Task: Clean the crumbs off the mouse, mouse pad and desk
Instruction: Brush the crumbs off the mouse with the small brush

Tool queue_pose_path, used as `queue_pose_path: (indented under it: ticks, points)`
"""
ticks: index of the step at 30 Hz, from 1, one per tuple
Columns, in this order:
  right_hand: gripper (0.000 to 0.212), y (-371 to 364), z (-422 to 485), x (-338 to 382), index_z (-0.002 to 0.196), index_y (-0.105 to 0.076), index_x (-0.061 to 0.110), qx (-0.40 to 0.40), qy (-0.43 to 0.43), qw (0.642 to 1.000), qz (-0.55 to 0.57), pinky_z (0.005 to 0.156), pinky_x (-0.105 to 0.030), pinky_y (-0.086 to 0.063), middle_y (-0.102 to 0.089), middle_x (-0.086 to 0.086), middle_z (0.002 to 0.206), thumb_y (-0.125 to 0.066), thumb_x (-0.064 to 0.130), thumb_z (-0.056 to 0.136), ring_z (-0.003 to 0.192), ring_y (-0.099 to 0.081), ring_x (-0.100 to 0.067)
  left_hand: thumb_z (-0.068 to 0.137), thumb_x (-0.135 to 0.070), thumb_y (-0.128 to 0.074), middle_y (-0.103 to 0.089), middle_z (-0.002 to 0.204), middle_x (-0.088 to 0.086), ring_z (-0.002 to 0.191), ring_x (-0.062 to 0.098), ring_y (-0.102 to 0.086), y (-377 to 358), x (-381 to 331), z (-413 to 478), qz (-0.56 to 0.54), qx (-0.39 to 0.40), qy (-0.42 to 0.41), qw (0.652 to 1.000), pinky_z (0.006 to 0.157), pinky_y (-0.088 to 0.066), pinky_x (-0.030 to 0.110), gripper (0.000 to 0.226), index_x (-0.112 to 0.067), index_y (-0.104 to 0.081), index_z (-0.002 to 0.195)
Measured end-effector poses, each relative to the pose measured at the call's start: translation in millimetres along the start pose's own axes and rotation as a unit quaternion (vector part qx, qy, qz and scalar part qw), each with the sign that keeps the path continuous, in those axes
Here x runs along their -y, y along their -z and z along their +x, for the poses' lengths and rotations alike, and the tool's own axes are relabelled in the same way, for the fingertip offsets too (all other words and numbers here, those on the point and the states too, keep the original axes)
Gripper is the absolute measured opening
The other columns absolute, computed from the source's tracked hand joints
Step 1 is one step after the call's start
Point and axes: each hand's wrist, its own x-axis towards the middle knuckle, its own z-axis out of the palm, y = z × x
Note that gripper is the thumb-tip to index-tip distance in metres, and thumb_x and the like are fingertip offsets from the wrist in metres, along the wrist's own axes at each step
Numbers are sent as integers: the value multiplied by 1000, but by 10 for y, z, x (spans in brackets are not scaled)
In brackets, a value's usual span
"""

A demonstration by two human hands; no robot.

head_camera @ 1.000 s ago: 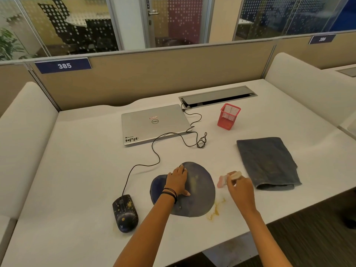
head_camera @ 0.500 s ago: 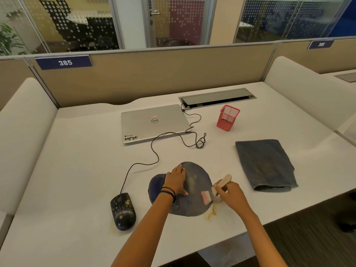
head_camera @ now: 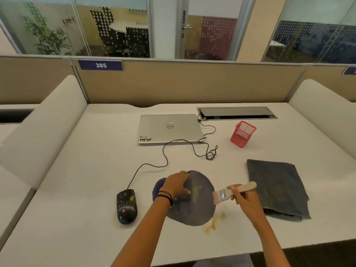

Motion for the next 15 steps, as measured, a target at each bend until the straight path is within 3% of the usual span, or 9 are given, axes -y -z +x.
queue_pose_path:
  ticks: [3, 7, 12, 15]
  points:
    - [16, -49, 37, 2, 95, -69, 9, 7, 9, 1000, 18, 60, -22, -48, -67, -8, 74, -55, 17, 92, 66, -60, -20, 93, -34, -56, -27, 156, 0, 142, 19, -29, 120, 164, -126, -74, -56, 21, 995, 114, -26, 35, 59, -21, -34, 145]
    - [16, -124, 98, 19, 94, -67, 2, 36, 29, 999, 29, 60, -22, -50, -68, -15, 78, -53, 8, 92, 67, -61, -28, 95, -33, -53, -36, 151, -4, 138, 15, -35, 180, 466, -389, -135, -153, 52, 978, 112, -29, 29, 48, -23, -42, 140]
    - [26, -234, 145, 98, 95, -65, 0, 75, 46, 994, 61, 55, -17, -49, -67, -13, 79, -51, 21, 89, 60, -63, -19, 95, -29, -52, -38, 150, -3, 139, 15, -35, 19, 765, -827, -154, -251, 109, 949, 114, -28, 32, 45, -24, -44, 139]
    - [17, -276, 163, 32, 92, -69, 8, 99, 27, 994, 46, 55, -11, -48, -70, -15, 81, -54, 16, 93, 65, -62, -17, 94, -27, -55, -37, 151, 0, 136, 19, -38, -146, 845, -1095, -159, -313, 148, 924, 114, -32, 35, 49, -21, -41, 141]
